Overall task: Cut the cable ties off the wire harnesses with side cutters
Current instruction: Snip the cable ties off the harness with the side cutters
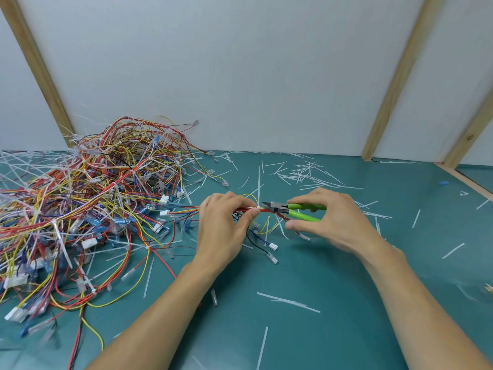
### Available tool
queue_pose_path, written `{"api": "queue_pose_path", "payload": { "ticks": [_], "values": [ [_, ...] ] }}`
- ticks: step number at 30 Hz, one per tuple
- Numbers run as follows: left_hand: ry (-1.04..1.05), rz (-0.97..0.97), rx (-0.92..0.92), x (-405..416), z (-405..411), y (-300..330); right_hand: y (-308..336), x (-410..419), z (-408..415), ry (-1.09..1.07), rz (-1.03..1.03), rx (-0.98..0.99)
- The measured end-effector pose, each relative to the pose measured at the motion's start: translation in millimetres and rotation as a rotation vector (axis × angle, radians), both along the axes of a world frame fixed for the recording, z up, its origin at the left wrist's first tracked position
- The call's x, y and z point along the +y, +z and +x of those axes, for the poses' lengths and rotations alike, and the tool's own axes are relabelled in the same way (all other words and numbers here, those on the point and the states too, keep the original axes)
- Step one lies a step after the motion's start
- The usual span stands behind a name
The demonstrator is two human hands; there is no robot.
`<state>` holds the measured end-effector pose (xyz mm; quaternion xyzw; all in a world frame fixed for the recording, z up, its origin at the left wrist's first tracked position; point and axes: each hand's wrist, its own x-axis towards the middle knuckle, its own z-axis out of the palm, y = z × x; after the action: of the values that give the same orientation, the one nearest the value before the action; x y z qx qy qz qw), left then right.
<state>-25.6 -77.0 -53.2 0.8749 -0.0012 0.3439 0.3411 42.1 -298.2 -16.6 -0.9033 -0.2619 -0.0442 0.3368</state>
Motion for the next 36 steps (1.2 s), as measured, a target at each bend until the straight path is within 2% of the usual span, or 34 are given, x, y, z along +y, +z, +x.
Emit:
{"api": "queue_pose_path", "payload": {
  "ticks": [7,15,36],
  "values": [
    [-0.006,0.019,0.004,1.6,1.3,-0.5,-0.5,1.7,0.7,-0.003,0.071,-0.058],
    [0.007,0.070,-0.001,0.4,0.6,0.4,-0.1,4.1,0.4,-0.002,0.037,-0.129],
    [0.016,0.061,-0.002,0.0,0.0,0.2,3.0,1.9,0.4,0.025,0.065,-0.117]
  ]
}}
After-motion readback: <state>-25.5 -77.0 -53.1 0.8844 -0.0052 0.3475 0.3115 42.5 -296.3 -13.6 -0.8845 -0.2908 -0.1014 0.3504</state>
